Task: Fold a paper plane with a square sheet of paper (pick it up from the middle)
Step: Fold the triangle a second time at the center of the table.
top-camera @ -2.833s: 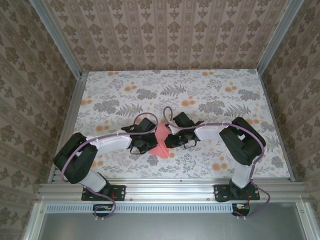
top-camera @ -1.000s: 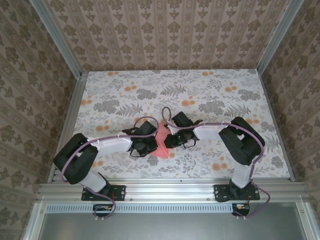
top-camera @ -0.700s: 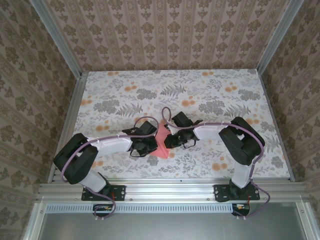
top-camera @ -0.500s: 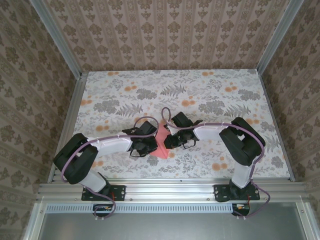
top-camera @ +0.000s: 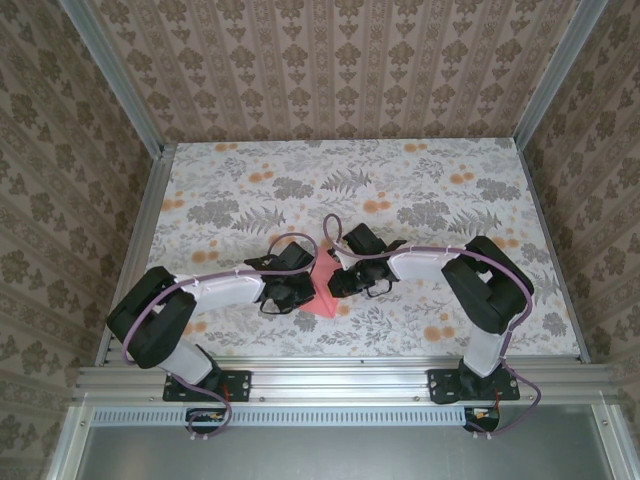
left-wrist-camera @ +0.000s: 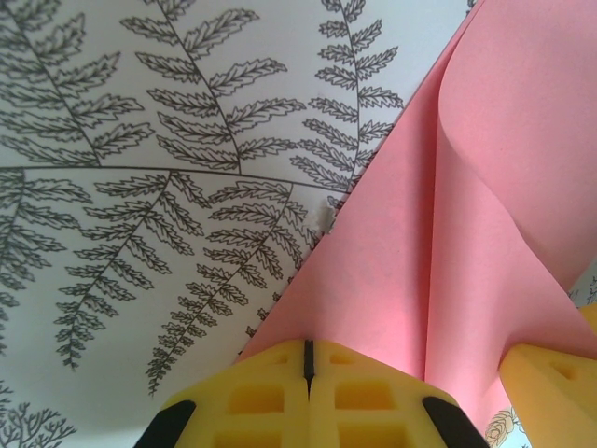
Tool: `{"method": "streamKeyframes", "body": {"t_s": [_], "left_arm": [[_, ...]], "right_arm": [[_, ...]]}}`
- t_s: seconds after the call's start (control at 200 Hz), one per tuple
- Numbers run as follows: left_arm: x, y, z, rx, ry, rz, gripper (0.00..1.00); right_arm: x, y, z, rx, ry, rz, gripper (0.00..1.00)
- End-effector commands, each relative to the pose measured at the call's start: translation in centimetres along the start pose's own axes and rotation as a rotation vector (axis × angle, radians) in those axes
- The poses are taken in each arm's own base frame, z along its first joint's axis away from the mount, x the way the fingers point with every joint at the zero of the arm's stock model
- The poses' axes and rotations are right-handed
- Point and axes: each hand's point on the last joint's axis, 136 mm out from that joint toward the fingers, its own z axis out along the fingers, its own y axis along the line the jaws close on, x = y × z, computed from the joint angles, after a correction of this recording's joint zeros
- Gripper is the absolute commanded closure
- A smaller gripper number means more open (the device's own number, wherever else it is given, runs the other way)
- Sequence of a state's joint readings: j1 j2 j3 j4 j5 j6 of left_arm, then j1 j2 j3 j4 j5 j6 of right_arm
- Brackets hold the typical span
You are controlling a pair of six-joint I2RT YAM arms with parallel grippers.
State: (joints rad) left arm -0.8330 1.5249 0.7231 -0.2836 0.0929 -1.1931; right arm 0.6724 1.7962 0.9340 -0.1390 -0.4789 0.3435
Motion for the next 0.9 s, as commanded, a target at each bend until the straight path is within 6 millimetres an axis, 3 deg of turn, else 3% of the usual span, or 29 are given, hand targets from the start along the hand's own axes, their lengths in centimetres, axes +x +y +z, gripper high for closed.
{"method": "streamKeyframes", "body": {"t_s": [0.0,0.395,0.895], "left_arm": [[0.3,1.8,-0.2,-0.082,0.002,0.008,1.0],[0.4,1.9,-0.1,-0.084,0.002,0.009,1.0],[0.4,2.1,-0.2,-0.091,0.0,0.009,1.0]], "right_arm": [[1.0,-0.6,0.5,0.021,0.032,0.015,0.88],[1.5,-2.0,1.3,0.068,0.054,0.002,0.88],[0.6,-1.0,0.2,0.063,0.04,-0.023,0.88]]}}
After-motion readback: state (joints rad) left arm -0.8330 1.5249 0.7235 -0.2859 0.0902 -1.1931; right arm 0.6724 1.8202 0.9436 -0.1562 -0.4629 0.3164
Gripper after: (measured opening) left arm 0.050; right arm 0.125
